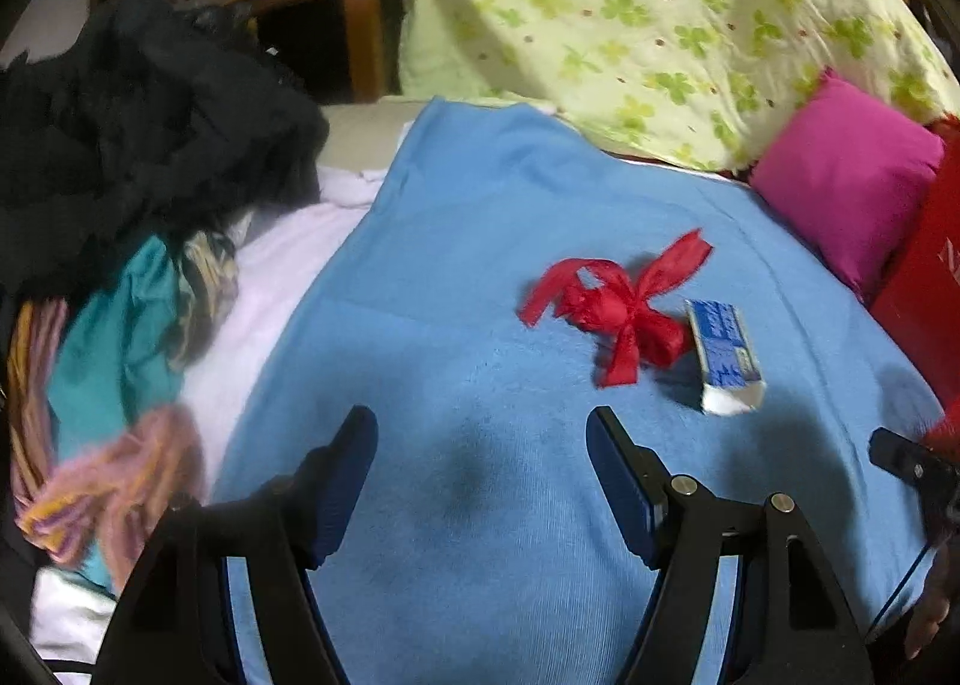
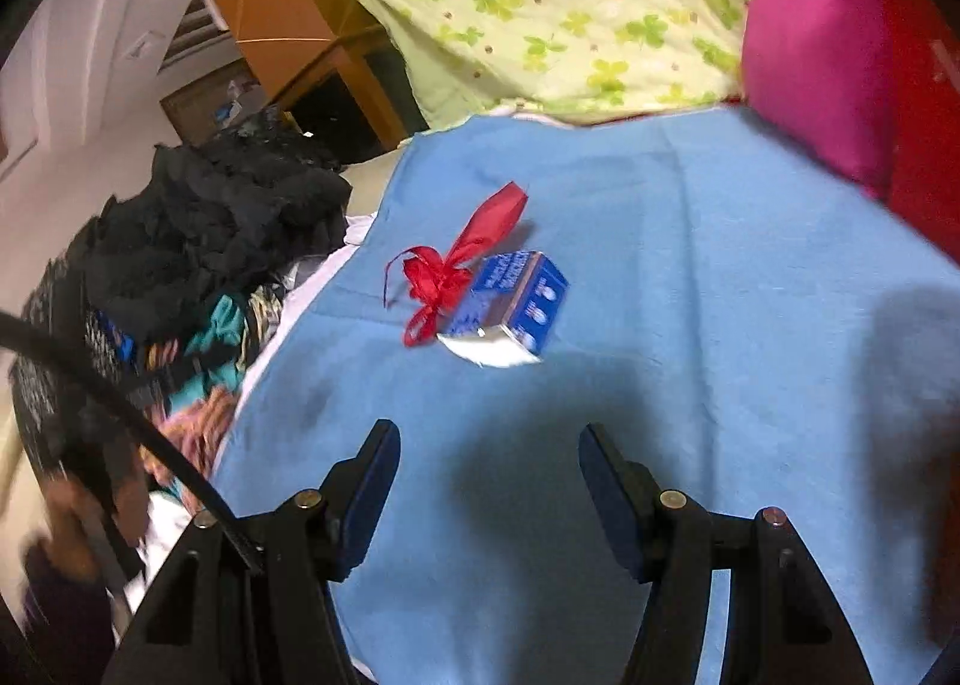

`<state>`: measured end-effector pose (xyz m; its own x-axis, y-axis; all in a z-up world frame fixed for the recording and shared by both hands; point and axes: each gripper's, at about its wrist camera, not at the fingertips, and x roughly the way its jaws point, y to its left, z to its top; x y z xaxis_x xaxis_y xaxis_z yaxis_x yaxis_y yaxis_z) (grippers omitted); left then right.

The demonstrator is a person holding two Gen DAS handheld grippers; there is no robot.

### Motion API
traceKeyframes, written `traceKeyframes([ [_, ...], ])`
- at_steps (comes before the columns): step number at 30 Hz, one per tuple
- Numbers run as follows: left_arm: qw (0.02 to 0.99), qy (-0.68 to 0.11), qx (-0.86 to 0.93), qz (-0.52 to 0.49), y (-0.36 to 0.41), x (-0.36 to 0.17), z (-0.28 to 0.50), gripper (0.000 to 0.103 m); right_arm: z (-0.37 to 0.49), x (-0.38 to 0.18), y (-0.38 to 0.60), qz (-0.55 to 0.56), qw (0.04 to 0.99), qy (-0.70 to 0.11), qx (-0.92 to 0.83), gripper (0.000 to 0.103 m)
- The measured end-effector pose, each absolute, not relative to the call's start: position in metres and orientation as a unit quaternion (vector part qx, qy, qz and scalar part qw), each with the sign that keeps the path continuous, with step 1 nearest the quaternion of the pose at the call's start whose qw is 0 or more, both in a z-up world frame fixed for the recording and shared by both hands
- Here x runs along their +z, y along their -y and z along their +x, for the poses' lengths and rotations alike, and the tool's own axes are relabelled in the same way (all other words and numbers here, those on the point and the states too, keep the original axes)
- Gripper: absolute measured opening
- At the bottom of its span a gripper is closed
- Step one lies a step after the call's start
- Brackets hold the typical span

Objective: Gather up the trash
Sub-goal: 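Move the right tool to the blue medicine box while the left tool reaches the red ribbon, then close the right tool on the blue medicine box while the left tool grasps the red ribbon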

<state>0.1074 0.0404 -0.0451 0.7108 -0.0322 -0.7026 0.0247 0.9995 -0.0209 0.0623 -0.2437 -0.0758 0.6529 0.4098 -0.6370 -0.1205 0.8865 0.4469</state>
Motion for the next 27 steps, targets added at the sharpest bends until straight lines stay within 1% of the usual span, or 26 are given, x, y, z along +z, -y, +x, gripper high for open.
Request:
traceKeyframes([
  [4, 0.933, -0.357, 0.023, -0.031, -0.041, -0.070, 0.122, 0.073, 0.108, -0.080, 0.227, 0.184, 0.888, -0.401, 0.126, 0.066],
  [6, 0.936, -0.349, 0.034, -0.026, -0.041, -0.077, 0.126, 0.073, 0.128, -0.079, 0.215, 0.166, 0.895, -0.396, 0.121, 0.067],
  [7, 0.934, -0.356, 0.037, -0.020, -0.041, -0.082, 0.130, 0.073, 0.135, -0.079, 0.209, 0.157, 0.897, -0.395, 0.117, 0.071],
  [9, 0.932, -0.360, 0.029, -0.025, -0.043, -0.085, 0.135, 0.073, 0.150, -0.082, 0.193, 0.132, 0.902, -0.397, 0.104, 0.076],
  [15, 0.932, -0.359, 0.048, -0.011, -0.047, -0.089, 0.142, 0.073, 0.188, -0.109, 0.154, 0.057, 0.897, -0.434, 0.054, 0.077],
  [18, 0.931, -0.363, 0.043, -0.012, -0.046, -0.092, 0.145, 0.073, 0.197, -0.124, 0.159, 0.060, 0.894, -0.444, 0.023, 0.078],
  [20, 0.932, -0.360, 0.034, -0.014, -0.045, -0.092, 0.146, 0.073, 0.196, -0.123, 0.167, 0.081, 0.895, -0.437, 0.020, 0.075],
  [22, 0.933, -0.359, 0.019, -0.018, -0.041, -0.092, 0.148, 0.073, 0.193, -0.117, 0.174, 0.080, 0.898, -0.432, 0.021, 0.063],
  [27, 0.929, -0.368, -0.025, -0.034, -0.022, -0.094, 0.165, 0.073, 0.190, -0.122, 0.200, 0.112, 0.881, -0.457, 0.048, 0.057],
])
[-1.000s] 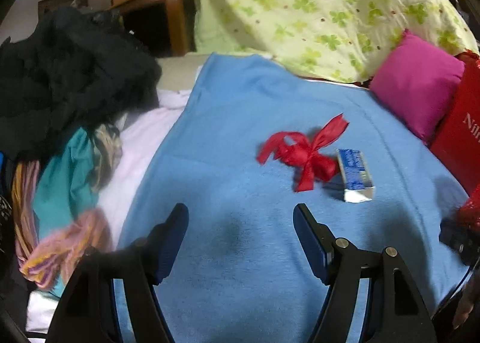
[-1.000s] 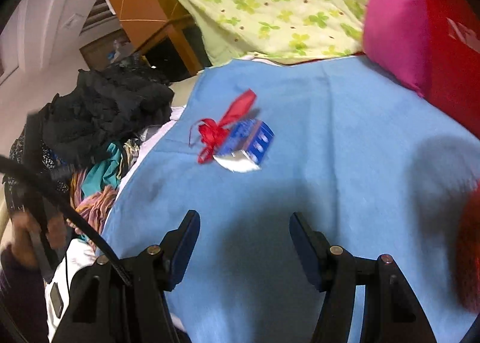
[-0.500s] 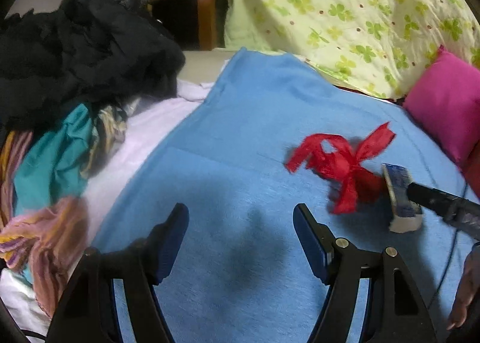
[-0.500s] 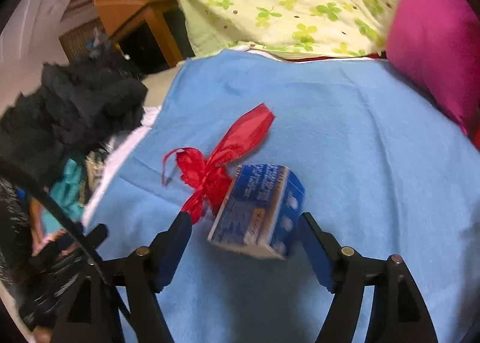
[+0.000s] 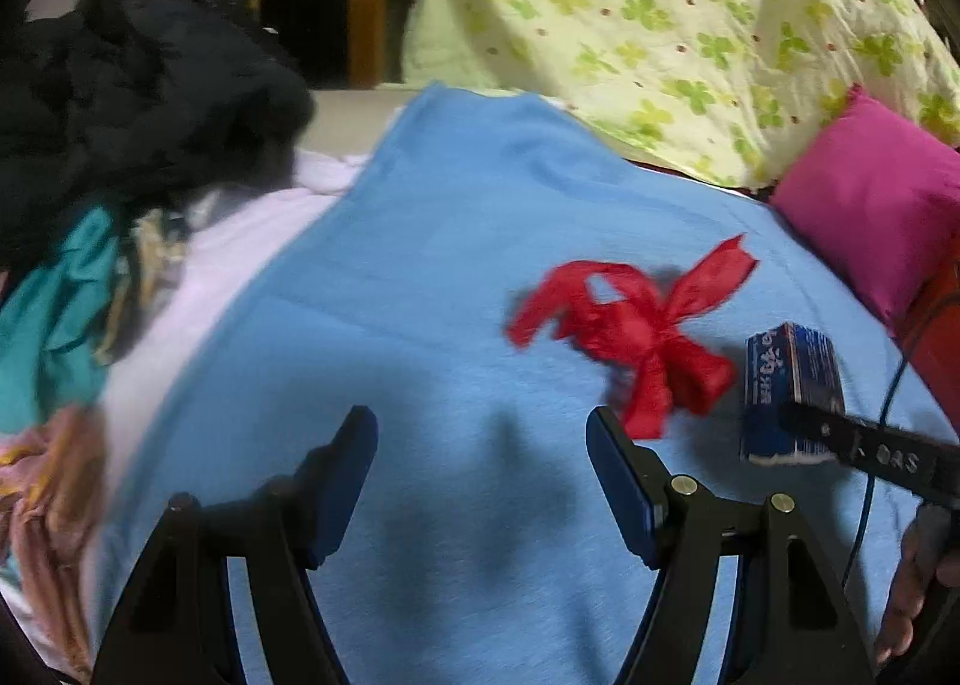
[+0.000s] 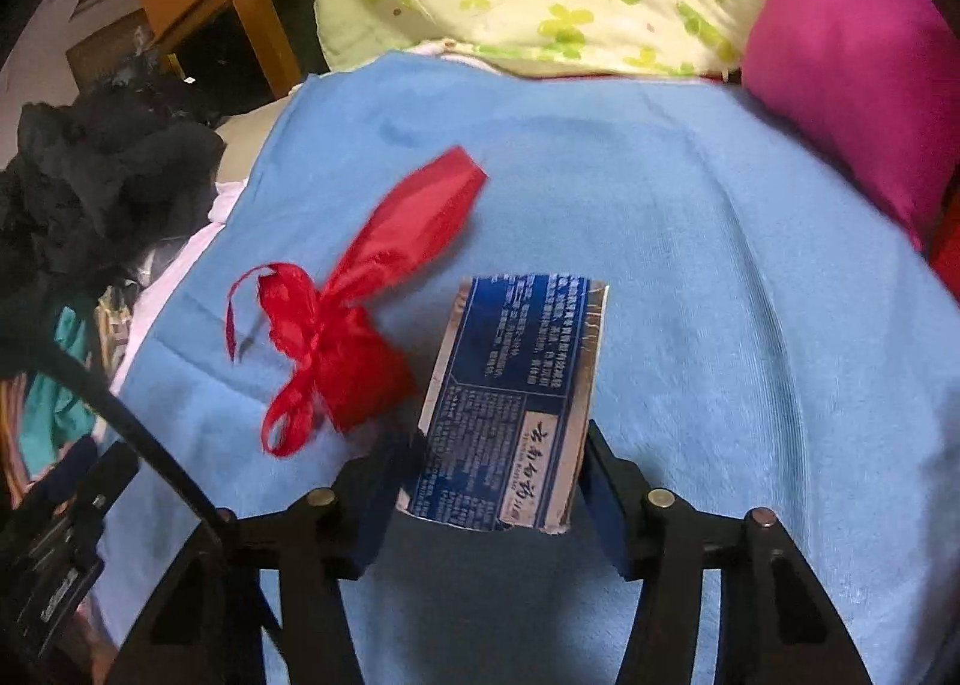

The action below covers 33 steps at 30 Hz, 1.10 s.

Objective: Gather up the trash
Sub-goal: 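Close the right tool on the blue medicine box while the left tool grasps the red ribbon, then lift the blue box and red ribbon and carry both toward the red basket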

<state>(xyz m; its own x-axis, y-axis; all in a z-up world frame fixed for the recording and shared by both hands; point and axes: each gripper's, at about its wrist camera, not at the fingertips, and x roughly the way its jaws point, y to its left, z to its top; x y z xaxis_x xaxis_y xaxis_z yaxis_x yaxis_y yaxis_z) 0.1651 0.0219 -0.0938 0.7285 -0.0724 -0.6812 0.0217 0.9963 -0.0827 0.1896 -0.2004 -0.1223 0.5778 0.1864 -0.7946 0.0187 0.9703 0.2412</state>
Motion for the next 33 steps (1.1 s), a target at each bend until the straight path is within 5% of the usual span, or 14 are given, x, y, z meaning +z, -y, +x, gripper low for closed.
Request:
traceKeyframes([
  [19, 0.885, -0.460, -0.051, -0.054, 0.080, -0.134, 0.266, 0.079, 0.115, -0.102, 0.291, 0.124, 0.903, -0.412, 0.021, 0.057],
  [21, 0.884, -0.461, -0.056, -0.059, 0.081, -0.137, 0.267, 0.057, 0.111, -0.098, 0.291, 0.122, 0.907, -0.402, 0.021, 0.057],
  [23, 0.878, -0.470, -0.065, -0.062, 0.082, -0.140, 0.267, 0.020, 0.109, -0.093, 0.290, 0.121, 0.913, -0.389, 0.025, 0.057],
  [33, 0.901, -0.421, -0.087, -0.055, 0.076, -0.098, 0.220, 0.014, 0.091, -0.076, 0.273, 0.112, 0.931, -0.345, 0.048, 0.057],
])
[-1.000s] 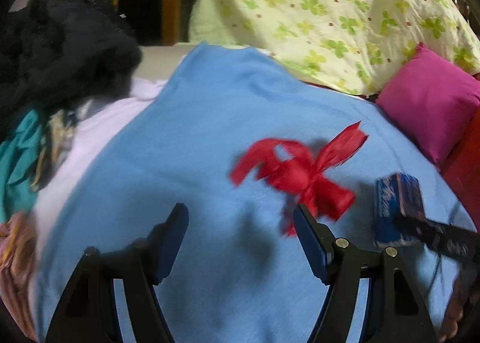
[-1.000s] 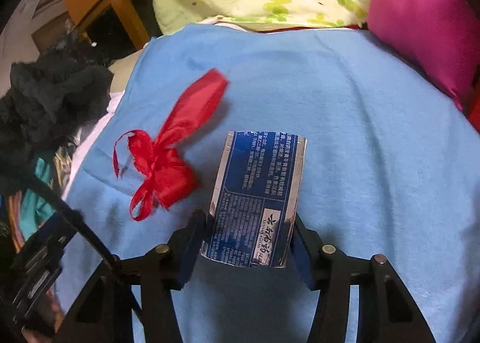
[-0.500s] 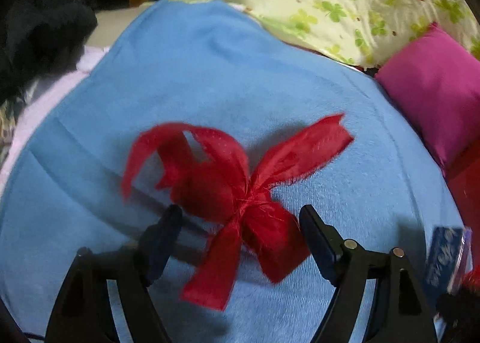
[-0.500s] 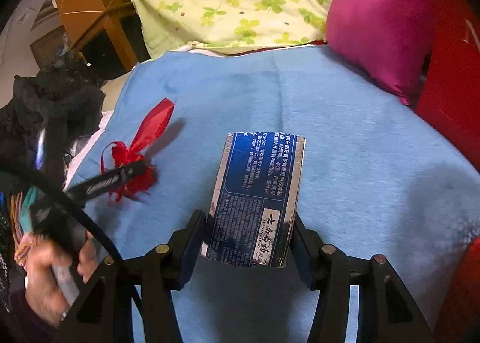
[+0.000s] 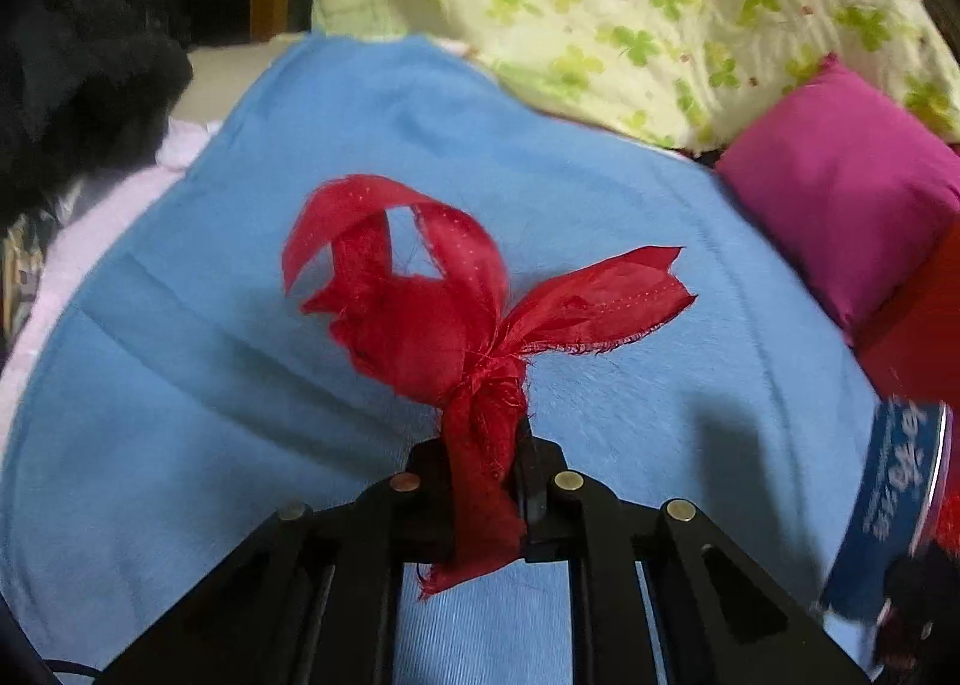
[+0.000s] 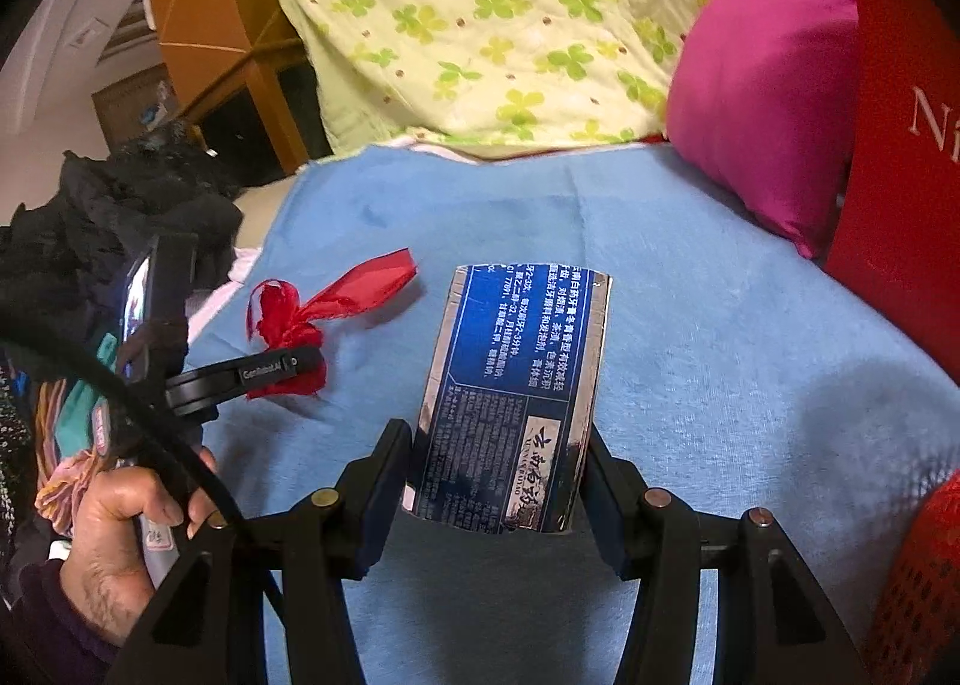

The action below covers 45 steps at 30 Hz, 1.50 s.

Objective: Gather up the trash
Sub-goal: 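Lift the blue box and red ribbon and carry both toward the red basket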

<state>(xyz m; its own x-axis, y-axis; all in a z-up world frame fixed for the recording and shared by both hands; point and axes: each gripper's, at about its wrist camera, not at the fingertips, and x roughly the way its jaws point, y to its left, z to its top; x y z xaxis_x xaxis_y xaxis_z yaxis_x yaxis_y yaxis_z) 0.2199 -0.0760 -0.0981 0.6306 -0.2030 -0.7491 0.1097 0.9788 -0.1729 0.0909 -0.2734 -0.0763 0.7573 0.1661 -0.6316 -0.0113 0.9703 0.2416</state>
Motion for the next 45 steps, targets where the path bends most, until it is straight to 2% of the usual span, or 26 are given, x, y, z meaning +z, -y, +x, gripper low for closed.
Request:
traceKeyframes([
  [9, 0.933, -0.345, -0.100, 0.028, 0.062, -0.030, 0.089, 0.014, 0.005, -0.027, 0.254, 0.096, 0.963, -0.246, 0.059, 0.057],
  [15, 0.948, -0.286, -0.121, 0.064, 0.064, 0.027, 0.018, 0.014, -0.057, 0.005, 0.254, 0.129, 0.965, -0.218, 0.067, 0.057],
  [21, 0.966, -0.205, -0.127, 0.091, 0.068, 0.085, -0.044, 0.014, -0.108, 0.052, 0.256, 0.118, 0.976, -0.172, 0.056, 0.058],
  [31, 0.974, -0.153, -0.135, 0.104, 0.071, 0.128, -0.089, 0.014, -0.165, 0.092, 0.266, 0.124, 0.985, -0.111, 0.043, 0.058],
  [45, 0.974, -0.125, -0.149, 0.117, 0.094, 0.147, -0.122, 0.014, -0.216, 0.116, 0.272, 0.107, 0.993, -0.045, 0.025, 0.058],
])
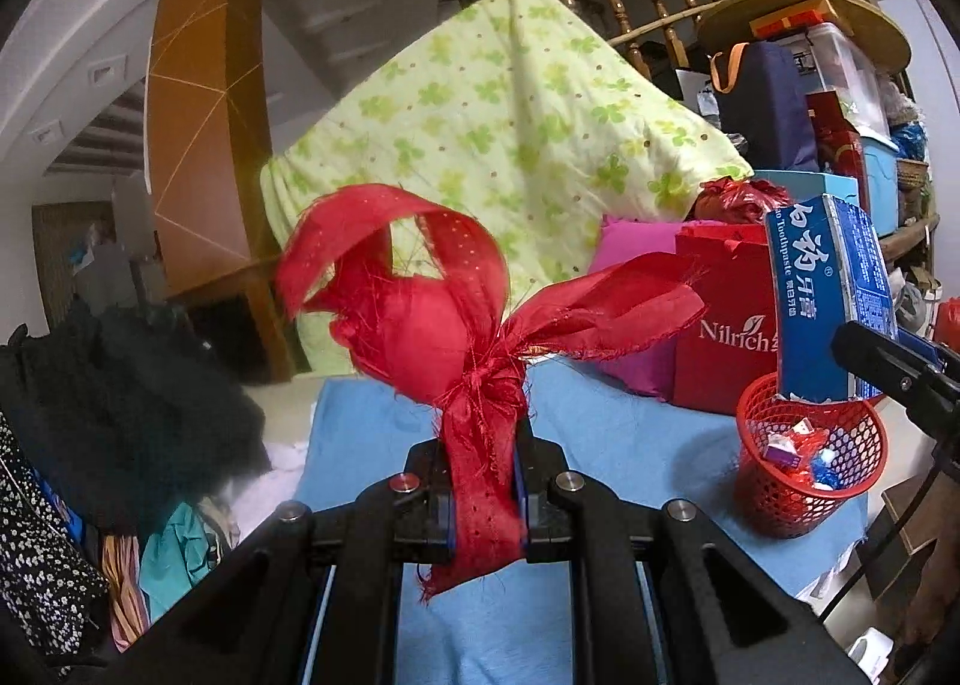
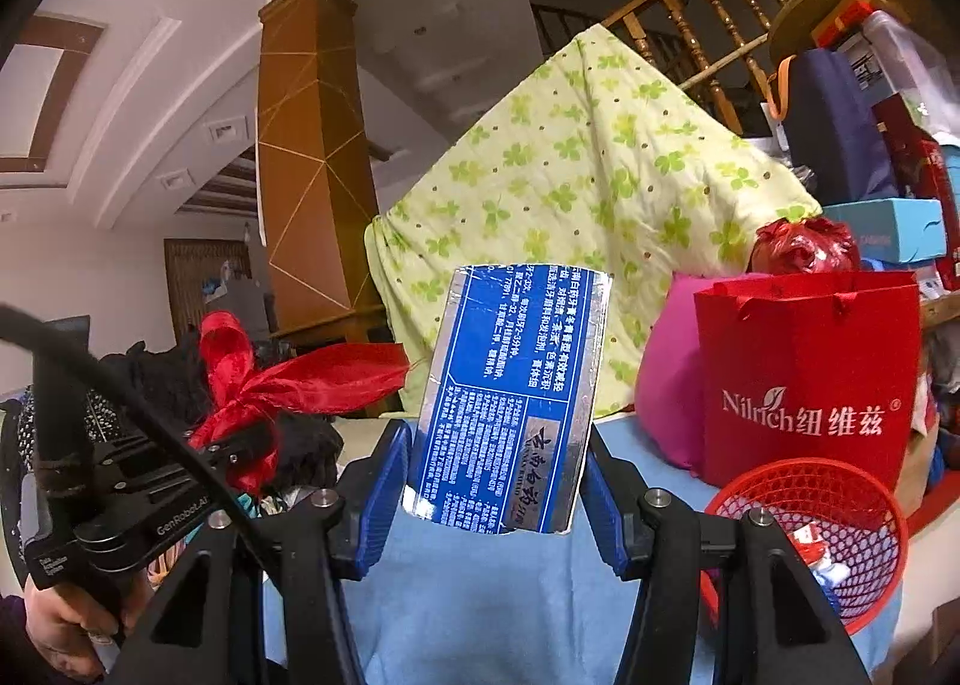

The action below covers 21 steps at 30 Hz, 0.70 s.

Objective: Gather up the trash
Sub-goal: 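Lift the blue box and red ribbon and carry both toward the red basket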

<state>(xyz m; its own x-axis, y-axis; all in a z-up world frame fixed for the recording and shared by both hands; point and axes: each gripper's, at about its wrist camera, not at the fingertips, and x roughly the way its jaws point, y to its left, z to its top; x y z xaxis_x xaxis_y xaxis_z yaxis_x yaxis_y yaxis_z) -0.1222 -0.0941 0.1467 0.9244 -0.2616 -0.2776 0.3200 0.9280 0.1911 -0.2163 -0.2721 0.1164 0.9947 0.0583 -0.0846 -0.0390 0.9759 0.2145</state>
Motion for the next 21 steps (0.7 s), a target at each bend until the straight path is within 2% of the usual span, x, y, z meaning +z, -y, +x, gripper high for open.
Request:
traceKeyframes([
  [21, 0.965, -0.118, -0.183, 0.146, 0.149, 0.149, -0.144, 0.015, -0.268, 0.115, 0.320, 0.130, 0.991, -0.012, -0.012, 0.058],
])
